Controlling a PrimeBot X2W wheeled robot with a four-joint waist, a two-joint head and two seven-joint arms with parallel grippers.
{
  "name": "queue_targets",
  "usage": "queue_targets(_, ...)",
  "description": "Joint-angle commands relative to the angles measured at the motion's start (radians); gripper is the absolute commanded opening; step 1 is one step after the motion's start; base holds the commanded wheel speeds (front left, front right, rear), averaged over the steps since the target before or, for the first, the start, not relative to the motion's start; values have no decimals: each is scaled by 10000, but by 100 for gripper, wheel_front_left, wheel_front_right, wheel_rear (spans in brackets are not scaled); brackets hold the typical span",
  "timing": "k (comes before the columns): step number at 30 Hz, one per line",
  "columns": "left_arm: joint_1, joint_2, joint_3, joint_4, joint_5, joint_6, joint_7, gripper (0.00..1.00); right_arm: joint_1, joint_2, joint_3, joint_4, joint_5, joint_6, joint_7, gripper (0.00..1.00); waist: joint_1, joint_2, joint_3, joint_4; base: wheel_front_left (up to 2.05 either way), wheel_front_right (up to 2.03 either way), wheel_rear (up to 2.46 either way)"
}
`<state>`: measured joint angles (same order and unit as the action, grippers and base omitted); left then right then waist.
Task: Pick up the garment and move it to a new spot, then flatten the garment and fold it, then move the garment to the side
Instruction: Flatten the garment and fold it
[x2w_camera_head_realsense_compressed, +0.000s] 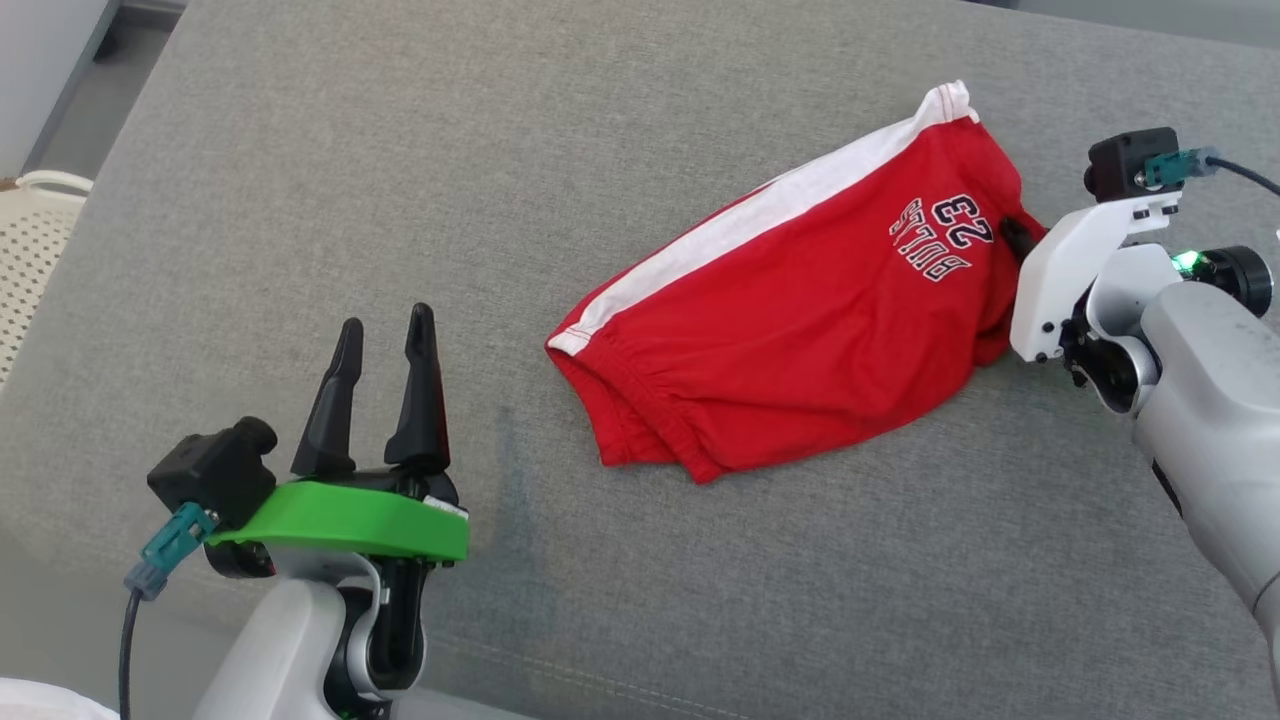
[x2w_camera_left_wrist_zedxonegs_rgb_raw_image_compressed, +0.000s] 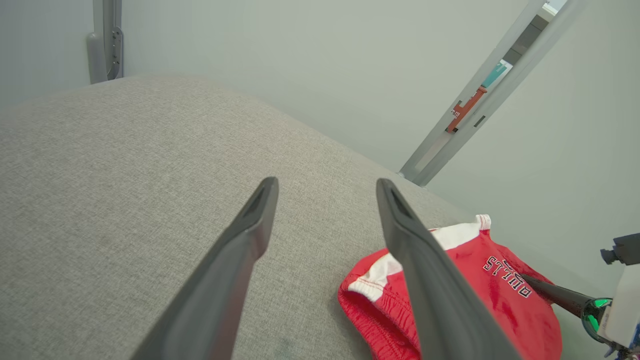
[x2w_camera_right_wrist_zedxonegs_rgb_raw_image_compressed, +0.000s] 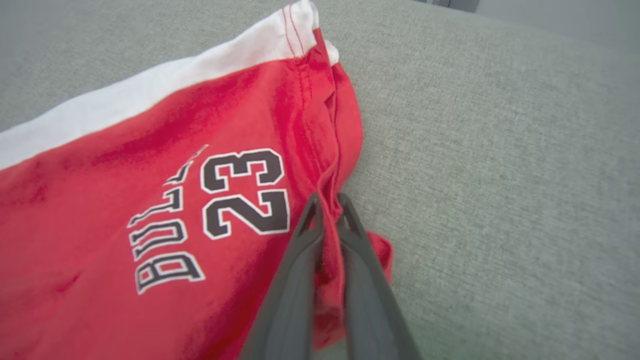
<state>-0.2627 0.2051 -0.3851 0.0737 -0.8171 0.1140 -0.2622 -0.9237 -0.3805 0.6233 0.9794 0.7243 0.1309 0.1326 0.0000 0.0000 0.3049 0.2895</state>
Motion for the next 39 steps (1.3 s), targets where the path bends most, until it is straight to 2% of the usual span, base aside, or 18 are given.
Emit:
queue_targets(1,-8,120,-3,35,61,38,27,100,323,4,-42,-91,122,-6,-275,0,0,0,-323,-454,0,0,0)
queue_targets(11,280,447,-123,242,481,292,107,100,2441,626,-720,-810,862,-6,-2598,0,0,0,-1200,-2072,0,0,0)
queue_targets(17,469,615,-207,294,685,473,119,100,3603,1312,-1511,-957,753,-6,-3664,0,0,0,-1450,-2590,0,0,0)
queue_targets(23,601,699,-328,295,951,635,104,100,4333,1863,-2402,-1242,136,-6,-3938,0,0,0,-1547,-2672,0,0,0)
queue_targets(32,907,724,-358,185,1005,815,79,100,5188,2350,-3772,-1983,-1164,-6,-3970,0,0,0,-1695,-2532,0,0,0)
queue_targets(39,921,623,-461,190,940,784,89,100,5492,2632,-4466,-2676,-1974,-5,-3531,0,0,0,-1798,-2318,0,0,0)
